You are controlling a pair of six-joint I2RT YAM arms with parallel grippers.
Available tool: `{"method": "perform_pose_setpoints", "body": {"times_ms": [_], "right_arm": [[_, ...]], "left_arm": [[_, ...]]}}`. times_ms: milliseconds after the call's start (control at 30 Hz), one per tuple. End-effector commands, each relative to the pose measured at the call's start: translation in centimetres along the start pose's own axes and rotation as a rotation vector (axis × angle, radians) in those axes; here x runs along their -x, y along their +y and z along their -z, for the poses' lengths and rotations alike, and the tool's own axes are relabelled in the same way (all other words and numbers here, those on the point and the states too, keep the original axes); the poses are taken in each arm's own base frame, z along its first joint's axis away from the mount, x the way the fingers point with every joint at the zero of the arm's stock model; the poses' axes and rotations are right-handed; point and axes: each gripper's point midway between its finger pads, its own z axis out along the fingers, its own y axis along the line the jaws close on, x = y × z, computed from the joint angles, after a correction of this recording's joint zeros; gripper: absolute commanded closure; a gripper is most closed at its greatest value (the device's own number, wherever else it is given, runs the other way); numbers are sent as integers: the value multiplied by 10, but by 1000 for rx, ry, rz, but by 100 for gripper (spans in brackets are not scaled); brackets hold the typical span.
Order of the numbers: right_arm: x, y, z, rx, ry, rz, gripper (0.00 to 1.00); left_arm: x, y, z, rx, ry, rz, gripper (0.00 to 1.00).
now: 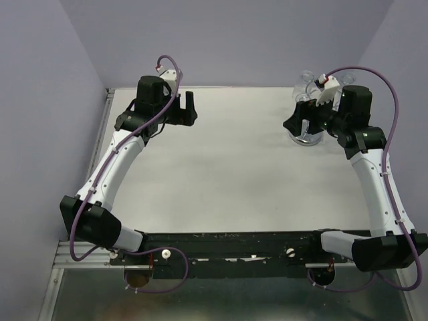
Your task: Take the wine glass off the wine glass rack
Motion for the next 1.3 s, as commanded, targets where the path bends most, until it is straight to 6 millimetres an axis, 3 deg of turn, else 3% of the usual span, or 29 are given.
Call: {"method": "perform_pose_setpoints", "body": {"times_ms": [0, 333, 567, 667, 800, 900, 1133, 1267], "right_arm": [[2, -1, 2, -2, -1, 13, 0], [1, -6, 3, -27, -3, 37, 0], [-2, -17, 10, -98, 25, 55, 0], [-1, -27, 14, -154, 52, 48, 0], [2, -58, 17, -323, 92, 25, 1], [16, -71, 19, -378, 79, 25, 2], [45, -61, 19, -282, 99, -48, 9], [69, -61, 45, -314, 77, 72, 11]], "left_arm": [[-6, -6, -6, -50, 19, -51, 1], [-55, -32, -13, -219, 164, -213, 1], [-79, -60, -24, -333, 248, -170, 1], [-75, -69, -33, -370, 227, -163, 1], [-76, -81, -47, -384, 236, -264, 1], [-69, -98, -53, -475, 211, -328, 1], [-14, -146, -42, -698, -170, -396, 1], [2, -165, -34, -810, -245, -436, 1]]}}
